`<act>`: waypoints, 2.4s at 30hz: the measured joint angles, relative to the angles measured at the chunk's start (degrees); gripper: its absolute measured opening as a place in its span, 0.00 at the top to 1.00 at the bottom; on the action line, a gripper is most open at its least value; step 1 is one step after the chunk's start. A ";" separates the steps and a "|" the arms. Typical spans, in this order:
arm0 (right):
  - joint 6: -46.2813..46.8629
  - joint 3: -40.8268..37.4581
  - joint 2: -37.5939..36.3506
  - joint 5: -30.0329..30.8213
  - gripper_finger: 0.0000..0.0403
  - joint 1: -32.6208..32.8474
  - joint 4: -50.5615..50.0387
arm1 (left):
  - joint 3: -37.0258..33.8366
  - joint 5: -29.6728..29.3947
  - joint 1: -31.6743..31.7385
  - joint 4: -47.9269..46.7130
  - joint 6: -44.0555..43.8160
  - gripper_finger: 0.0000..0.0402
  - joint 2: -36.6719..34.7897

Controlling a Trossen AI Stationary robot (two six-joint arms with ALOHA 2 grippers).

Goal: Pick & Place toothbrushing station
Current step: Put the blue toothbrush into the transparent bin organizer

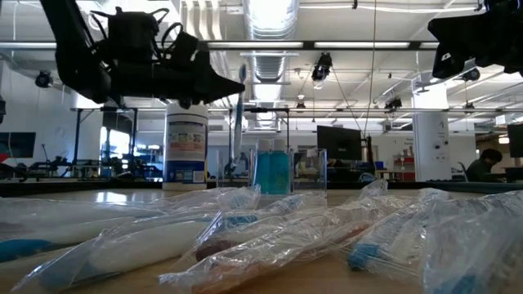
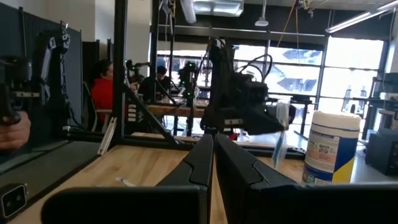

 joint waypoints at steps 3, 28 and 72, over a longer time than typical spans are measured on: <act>0.02 0.00 0.00 0.00 0.97 0.00 0.00 | 0.99 -0.49 0.26 0.76 0.01 0.98 3.11; 0.18 0.00 0.00 -0.04 0.97 0.00 -0.02 | 1.02 -2.52 0.40 6.33 -1.18 0.98 11.88; 2.22 0.00 0.02 -0.15 0.97 0.02 -0.53 | -2.45 -5.83 -9.96 -24.31 4.32 0.63 -34.78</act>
